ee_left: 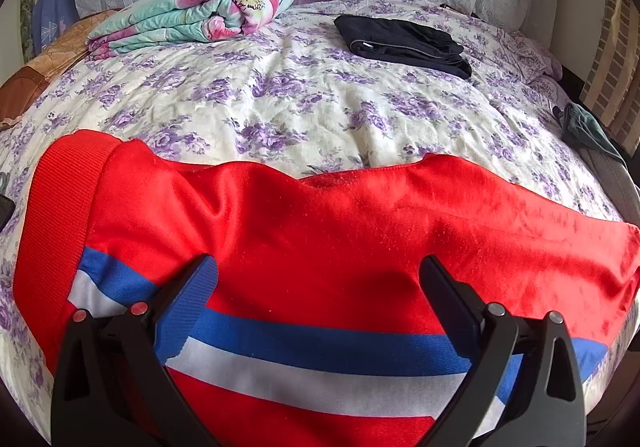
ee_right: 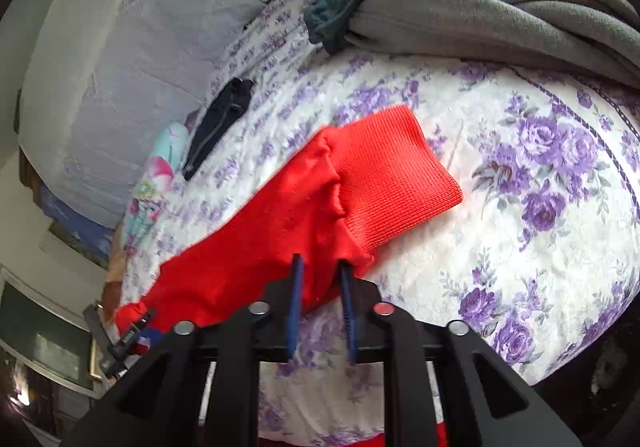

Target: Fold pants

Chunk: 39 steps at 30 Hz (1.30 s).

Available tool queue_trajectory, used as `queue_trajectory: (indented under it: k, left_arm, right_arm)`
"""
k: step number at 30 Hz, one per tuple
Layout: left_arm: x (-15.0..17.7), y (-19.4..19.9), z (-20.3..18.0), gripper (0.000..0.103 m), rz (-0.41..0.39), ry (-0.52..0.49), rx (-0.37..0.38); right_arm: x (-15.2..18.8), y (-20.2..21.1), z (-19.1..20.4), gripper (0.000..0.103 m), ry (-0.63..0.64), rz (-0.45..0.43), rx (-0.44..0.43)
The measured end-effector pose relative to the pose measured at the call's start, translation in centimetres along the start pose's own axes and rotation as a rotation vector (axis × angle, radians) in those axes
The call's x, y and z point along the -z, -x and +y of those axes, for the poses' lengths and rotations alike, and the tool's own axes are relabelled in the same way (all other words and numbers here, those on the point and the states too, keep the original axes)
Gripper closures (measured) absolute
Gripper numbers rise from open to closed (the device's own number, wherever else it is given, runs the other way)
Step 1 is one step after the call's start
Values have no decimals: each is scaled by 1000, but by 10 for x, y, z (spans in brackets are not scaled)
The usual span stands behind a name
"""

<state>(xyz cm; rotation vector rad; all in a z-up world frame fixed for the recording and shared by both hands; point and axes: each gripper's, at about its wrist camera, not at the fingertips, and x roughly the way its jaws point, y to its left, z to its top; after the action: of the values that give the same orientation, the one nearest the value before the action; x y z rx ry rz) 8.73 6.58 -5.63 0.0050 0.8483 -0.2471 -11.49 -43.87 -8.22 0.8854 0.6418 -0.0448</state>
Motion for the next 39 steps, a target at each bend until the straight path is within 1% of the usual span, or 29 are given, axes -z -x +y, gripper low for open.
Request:
queue_trajectory:
  k: [4, 6, 8, 9, 10, 12, 14, 16, 17, 18, 19, 20, 21, 22, 23, 24, 25, 26, 27, 28, 29, 30, 31, 32, 33, 34, 35, 37, 39]
  left_arm:
    - [0, 0, 0, 5, -1, 1, 2]
    - [0, -1, 0, 5, 0, 1, 1]
    - [0, -1, -1, 5, 2, -3, -4]
    - [0, -1, -1, 5, 2, -4, -5]
    - [1, -1, 0, 5, 2, -4, -6]
    - [1, -1, 0, 5, 1, -3, -4]
    - [1, -1, -1, 5, 3, -5, -8]
    - [1, -1, -1, 5, 5, -9, -13]
    - [1, -1, -1, 5, 6, -10, -15]
    - [2, -1, -1, 5, 6, -12, -17]
    - [2, -1, -1, 5, 7, -13, -18]
    - [2, 0, -1, 5, 5, -13, -17]
    - [2, 0, -1, 5, 3, -13, -15]
    - [3, 0, -2, 5, 1, -15, -15]
    - [3, 0, -2, 5, 0, -17, -17]
    - [4, 0, -3, 5, 1, -21, -20]
    - [4, 0, -4, 5, 2, -25, -24]
    - [4, -1, -5, 5, 4, -30, -26]
    - [4, -1, -5, 5, 7, -34, -24]
    - [4, -1, -6, 5, 10, -38, -22]
    - [5, 0, -7, 5, 11, -42, -27]
    - [6, 0, -7, 5, 11, -47, -33]
    - [7, 1, -7, 5, 9, -48, -34]
    - [7, 2, -6, 5, 6, -48, -29]
    - [7, 3, -5, 5, 5, -46, -24]
    - [7, 5, -3, 5, 2, -41, -23]
    - [7, 8, -2, 5, -3, -37, -29]
    - [6, 16, 1, 5, -25, -35, -74]
    - [5, 27, 5, 5, -50, -39, -141]
  right_arm:
    - [-3, -3, -16, 73, -121, 14, -35]
    - [-2, 1, -12, 73, -111, 20, -26]
    - [-1, 11, -11, 63, -90, 19, 20]
    - [-2, 17, -12, 49, -89, 11, 59]
    - [-4, 20, -15, 38, -93, -3, 90]
    - [-7, 19, -21, 36, -107, -21, 87]
    - [-11, 3, -24, 32, -125, -13, 39]
    - [-16, -18, -21, 33, -99, -20, 19]
    - [-18, -24, -16, 38, -64, -40, 31]
    - [-21, -26, -10, 67, -30, -71, 48]
    - [-24, -22, -3, 78, 8, -100, 32]
    - [-27, -14, 8, 78, 66, -135, 18]
    - [-28, -4, 22, 79, 148, -173, 29]
    - [-27, 4, 33, 80, 242, -201, 52]
    - [-26, 7, 37, 80, 302, -206, 87]
    - [-25, 4, 31, 79, 306, -179, 119]
    - [-25, -3, 17, 76, 271, -131, 153]
    - [-24, -12, -2, 64, 218, -71, 210]
    - [-21, -14, -19, 59, 167, -60, 186]
    - [-19, -5, -26, 59, 138, -95, 141]
    - [-20, 5, -25, 57, 129, -120, 165]
    - [-21, 19, -18, 56, 136, -189, 226]
    - [-22, 37, -10, 55, 165, -290, 271]
    - [-25, 51, -1, 55, 203, -363, 307]
    - [-30, 60, 9, 53, 239, -407, 335]
    - [-34, 64, 21, 53, 284, -423, 325]
    - [-38, 60, 37, 53, 337, -397, 274]
    - [-41, 35, 76, 53, 427, -298, 122]
    - [-37, -7, 117, 53, 505, -170, -25]
